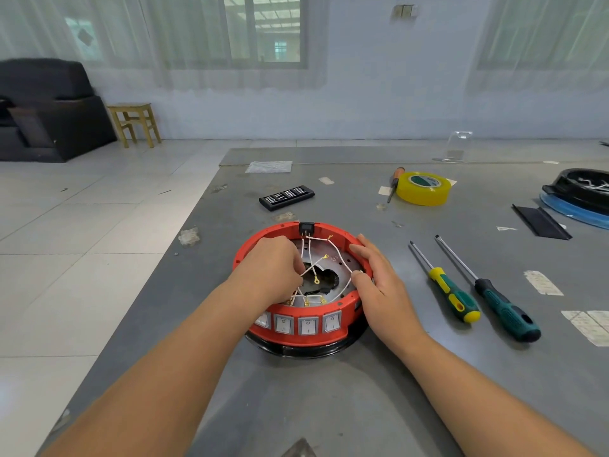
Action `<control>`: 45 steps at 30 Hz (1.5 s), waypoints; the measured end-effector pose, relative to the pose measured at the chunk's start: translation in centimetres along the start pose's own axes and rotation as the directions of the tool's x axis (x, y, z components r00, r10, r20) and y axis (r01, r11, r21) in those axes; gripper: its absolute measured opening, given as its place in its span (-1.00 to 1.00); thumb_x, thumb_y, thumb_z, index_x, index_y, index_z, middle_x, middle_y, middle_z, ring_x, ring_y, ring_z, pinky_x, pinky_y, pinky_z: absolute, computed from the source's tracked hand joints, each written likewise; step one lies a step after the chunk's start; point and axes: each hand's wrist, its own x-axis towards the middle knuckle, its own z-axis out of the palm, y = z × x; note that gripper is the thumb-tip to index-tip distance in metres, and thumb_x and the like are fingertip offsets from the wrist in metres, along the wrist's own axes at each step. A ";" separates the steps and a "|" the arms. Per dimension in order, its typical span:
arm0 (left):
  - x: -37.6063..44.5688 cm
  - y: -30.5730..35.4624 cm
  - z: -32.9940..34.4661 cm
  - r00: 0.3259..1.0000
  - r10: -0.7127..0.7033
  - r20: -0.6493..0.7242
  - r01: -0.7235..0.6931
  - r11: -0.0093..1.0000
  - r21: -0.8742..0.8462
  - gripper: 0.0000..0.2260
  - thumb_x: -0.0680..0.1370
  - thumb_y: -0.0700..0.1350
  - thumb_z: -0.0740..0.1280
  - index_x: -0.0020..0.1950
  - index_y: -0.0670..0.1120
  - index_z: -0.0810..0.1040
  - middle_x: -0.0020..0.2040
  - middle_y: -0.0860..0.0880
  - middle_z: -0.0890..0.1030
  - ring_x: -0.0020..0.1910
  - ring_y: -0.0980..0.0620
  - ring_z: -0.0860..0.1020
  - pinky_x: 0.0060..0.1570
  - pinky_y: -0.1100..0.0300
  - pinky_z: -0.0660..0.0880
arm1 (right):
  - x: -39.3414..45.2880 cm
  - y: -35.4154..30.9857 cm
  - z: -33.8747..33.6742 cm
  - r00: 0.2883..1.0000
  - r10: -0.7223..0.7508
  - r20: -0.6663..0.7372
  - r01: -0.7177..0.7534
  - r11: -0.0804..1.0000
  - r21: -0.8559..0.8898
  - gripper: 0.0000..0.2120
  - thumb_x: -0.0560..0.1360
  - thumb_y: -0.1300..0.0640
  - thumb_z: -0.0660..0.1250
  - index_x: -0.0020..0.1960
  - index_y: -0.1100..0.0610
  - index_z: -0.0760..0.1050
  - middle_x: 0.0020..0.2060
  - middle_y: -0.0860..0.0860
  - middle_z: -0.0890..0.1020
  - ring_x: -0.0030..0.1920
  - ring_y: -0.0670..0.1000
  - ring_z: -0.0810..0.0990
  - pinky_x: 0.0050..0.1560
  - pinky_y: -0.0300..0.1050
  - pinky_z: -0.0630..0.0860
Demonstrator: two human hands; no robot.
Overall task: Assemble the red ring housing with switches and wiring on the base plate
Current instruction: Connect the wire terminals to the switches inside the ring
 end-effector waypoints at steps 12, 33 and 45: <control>0.9 -1.7 -0.4 0.907 0.363 0.216 -0.395 0.910 0.130 -0.66 0.68 -0.02 0.20 0.34 0.00 0.67 0.45 0.08 0.57 0.41 0.03 0.53 0.41 -0.02 0.47 | -0.4 -0.5 -0.2 1.000 -0.019 -0.007 0.019 1.000 0.025 -0.79 0.65 0.10 0.22 0.17 -0.20 0.44 0.46 -0.33 0.32 0.13 -0.58 0.40 -0.11 -0.56 0.45; 1.6 -0.5 0.8 0.851 0.499 0.164 -0.510 0.860 0.031 -0.63 0.63 -0.15 0.23 0.34 0.10 0.67 0.36 0.14 0.64 0.40 0.11 0.53 0.43 0.05 0.43 | -0.2 0.1 -0.1 0.999 0.032 0.019 -0.034 0.996 0.084 -0.61 0.72 -0.01 0.07 0.53 -0.23 0.24 0.15 -0.48 0.47 0.14 -0.50 0.48 -0.04 -0.61 0.41; 1.6 -1.8 1.1 0.880 0.458 0.128 -0.458 0.888 -0.034 -0.71 0.61 -0.15 0.31 0.18 0.10 0.76 0.26 0.11 0.63 0.17 0.19 0.54 0.06 0.52 0.32 | -0.3 -0.4 0.0 1.000 0.027 -0.012 -0.027 0.999 0.017 -0.63 0.73 0.05 0.07 0.52 -0.14 0.30 -0.05 -0.54 0.54 -0.02 -0.49 0.54 -0.20 -0.59 0.41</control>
